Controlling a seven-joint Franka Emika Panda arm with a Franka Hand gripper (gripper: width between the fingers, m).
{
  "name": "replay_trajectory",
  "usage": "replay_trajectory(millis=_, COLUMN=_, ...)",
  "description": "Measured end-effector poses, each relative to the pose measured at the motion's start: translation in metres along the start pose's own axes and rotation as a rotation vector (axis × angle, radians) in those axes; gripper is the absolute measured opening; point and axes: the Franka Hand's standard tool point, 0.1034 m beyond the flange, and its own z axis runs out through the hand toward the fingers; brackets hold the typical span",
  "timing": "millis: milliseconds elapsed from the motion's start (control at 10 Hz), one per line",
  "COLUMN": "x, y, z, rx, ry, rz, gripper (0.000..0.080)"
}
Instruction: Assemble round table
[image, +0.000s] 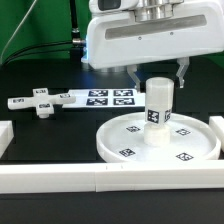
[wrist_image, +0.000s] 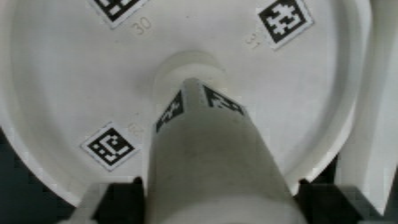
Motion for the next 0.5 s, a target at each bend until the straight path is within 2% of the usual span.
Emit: replay_trajectory(millis=500, x=-0.0021, y=0.0006, z=-0.0001, rx=0.025, ry=-0.007, rz=0.507, gripper=0.0413)
